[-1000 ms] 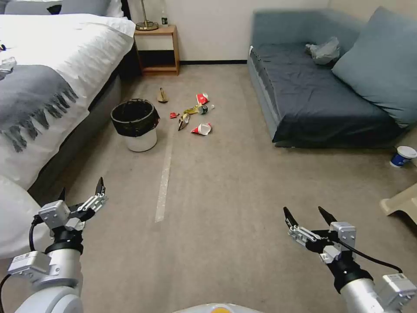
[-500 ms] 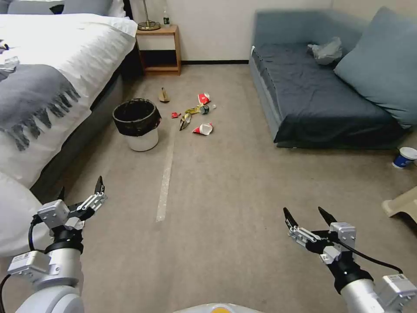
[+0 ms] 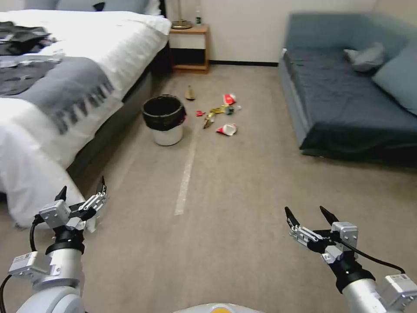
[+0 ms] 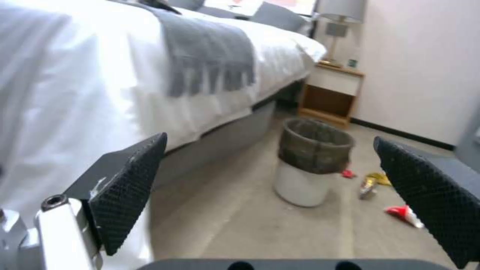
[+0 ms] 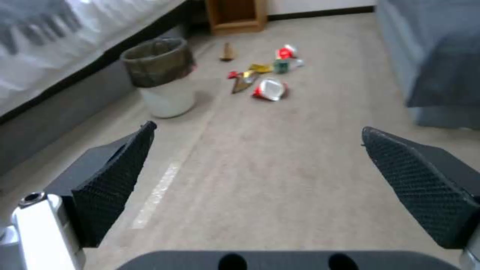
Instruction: Pick up the trash can from the floor.
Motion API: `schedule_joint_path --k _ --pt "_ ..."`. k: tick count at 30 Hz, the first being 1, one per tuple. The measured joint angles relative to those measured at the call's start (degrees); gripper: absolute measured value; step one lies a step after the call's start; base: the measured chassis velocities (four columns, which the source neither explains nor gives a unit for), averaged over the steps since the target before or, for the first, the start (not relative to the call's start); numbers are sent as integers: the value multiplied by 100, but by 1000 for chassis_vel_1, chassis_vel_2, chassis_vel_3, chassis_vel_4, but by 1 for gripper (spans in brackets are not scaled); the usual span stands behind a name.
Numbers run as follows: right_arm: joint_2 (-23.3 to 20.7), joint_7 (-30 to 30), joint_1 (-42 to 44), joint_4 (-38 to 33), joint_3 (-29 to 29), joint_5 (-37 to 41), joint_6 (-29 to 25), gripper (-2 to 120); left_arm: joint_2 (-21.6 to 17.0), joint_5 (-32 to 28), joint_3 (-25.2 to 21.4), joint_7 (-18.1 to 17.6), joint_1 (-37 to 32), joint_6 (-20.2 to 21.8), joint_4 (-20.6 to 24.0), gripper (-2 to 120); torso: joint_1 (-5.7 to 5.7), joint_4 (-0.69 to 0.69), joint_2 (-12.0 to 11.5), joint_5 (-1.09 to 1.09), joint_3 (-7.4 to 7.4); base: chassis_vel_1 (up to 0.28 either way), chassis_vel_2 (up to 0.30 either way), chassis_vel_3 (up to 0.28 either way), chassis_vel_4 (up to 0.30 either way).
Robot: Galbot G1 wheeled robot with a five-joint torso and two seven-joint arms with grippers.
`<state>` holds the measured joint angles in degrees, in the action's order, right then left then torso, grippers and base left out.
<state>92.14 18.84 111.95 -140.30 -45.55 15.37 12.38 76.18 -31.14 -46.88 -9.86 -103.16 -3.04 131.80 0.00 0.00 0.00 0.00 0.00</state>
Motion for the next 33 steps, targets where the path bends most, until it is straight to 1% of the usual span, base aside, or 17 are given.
schedule_joint_path --k 3,8,11,13,18,33 --pt "0 2 0 1 -12 14 0 100 0 -1 0 1 0 1 7 100 0 0 0 0 0 113 113 101 105" --pt "0 11 -5 1 -32 37 1 100 0 -50 -3 -59 2 159 101 100 0 2 0 0 0 123 121 111 118" --pt "0 14 -5 1 -34 38 2 100 -2 -64 -3 -73 7 195 124 100 0 2 0 0 0 53 77 56 73" --pt "0 19 -5 1 -35 38 5 100 -20 -101 9 -116 32 296 179 100 0 -1 0 0 0 0 0 0 0" --pt "0 24 -5 1 -35 36 6 100 -48 -114 48 -217 84 444 228 100 0 -1 0 0 0 0 0 0 0" --pt "0 72 -6 1 -52 91 -54 100 -149 -155 52 -215 126 478 225 100 -1 0 0 0 0 0 0 0 0"
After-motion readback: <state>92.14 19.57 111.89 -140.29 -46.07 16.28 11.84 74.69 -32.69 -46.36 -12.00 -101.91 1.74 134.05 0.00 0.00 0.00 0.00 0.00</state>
